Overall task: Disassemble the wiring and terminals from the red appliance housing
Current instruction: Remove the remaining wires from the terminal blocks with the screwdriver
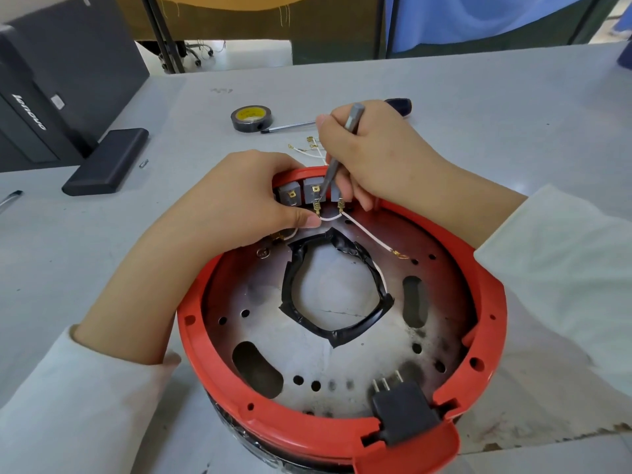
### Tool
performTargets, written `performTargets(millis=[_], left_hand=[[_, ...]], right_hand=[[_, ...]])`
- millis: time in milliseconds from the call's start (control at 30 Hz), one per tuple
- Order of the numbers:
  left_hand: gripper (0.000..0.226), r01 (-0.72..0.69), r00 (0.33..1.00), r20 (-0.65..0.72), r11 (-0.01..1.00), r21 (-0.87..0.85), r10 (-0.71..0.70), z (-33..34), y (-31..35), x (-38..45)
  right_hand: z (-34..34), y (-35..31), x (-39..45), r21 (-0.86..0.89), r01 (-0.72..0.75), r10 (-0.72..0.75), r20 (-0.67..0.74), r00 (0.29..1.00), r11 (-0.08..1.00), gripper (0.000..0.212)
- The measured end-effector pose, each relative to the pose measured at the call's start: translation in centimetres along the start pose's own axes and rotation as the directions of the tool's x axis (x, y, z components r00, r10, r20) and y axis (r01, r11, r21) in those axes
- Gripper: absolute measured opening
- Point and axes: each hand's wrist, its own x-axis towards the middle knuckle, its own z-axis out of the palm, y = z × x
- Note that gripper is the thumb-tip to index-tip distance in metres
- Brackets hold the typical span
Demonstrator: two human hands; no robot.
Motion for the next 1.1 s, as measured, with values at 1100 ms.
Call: performTargets(millis=[1100], left_hand=[[0.038,0.026,1.000,0.010,0.998,-0.060,-0.025,-0.3,-0.4,0.4]], right_hand=[[0.4,0.1,0.4,0.023,-0.027,0.028,-0.071,0.997,0.999,0.040]])
